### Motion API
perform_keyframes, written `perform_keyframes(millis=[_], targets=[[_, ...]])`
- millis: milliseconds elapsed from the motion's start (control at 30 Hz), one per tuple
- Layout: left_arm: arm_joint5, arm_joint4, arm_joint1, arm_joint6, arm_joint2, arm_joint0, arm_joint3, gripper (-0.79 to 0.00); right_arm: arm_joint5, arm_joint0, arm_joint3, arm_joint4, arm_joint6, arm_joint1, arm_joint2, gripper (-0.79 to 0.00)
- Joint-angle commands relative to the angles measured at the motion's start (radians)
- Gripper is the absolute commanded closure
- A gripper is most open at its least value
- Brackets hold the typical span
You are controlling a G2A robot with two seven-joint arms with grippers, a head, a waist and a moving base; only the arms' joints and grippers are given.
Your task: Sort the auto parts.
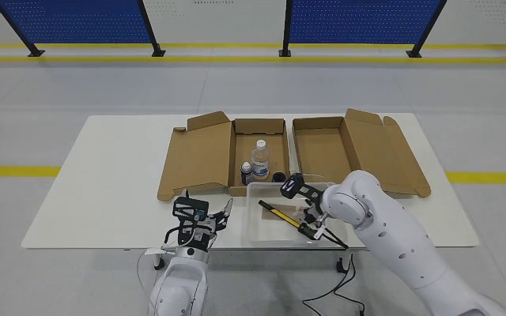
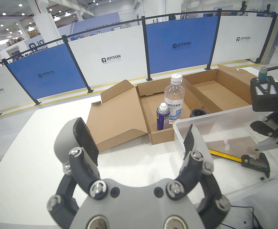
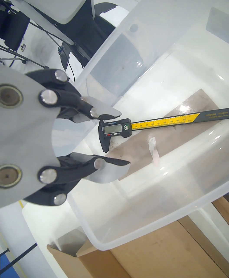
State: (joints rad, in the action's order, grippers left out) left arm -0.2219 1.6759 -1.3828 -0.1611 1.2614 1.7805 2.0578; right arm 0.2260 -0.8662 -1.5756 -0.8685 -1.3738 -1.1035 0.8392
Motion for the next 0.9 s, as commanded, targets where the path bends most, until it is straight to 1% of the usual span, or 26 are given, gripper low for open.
perform_keyframes(millis=[0, 267, 367, 500, 667, 833, 867], targets=[[0.000, 0.000, 0.000, 0.000, 0.000, 0.000, 0.000, -0.785, 0.000, 0.007, 0.010, 0.000, 0.000, -0.003, -0.006, -0.376], [0.000, 0.000, 0.000, 0.000, 0.000, 0.000, 0.000, -0.785, 0.018, 0.033, 0.074, 0.002, 0.011, -0.017, -0.043, -0.345], [0.000, 0.000, 0.000, 0.000, 0.000, 0.000, 0.000, -0.785, 0.023, 0.037, 0.100, 0.005, 0.020, -0.025, -0.066, -0.354], [0.000, 0.000, 0.000, 0.000, 0.000, 0.000, 0.000, -0.785, 0.030, 0.041, 0.130, 0.001, 0.036, -0.035, -0.097, -0.348], [0.000, 0.000, 0.000, 0.000, 0.000, 0.000, 0.000, -0.785, 0.026, 0.033, 0.135, -0.025, 0.060, -0.039, -0.110, -0.342], [0.000, 0.000, 0.000, 0.000, 0.000, 0.000, 0.000, -0.785, 0.005, -0.001, 0.105, -0.071, 0.086, -0.031, -0.100, -0.382], [0.000, 0.000, 0.000, 0.000, 0.000, 0.000, 0.000, -0.785, 0.007, -0.010, 0.097, -0.076, 0.095, -0.029, -0.095, -0.376]])
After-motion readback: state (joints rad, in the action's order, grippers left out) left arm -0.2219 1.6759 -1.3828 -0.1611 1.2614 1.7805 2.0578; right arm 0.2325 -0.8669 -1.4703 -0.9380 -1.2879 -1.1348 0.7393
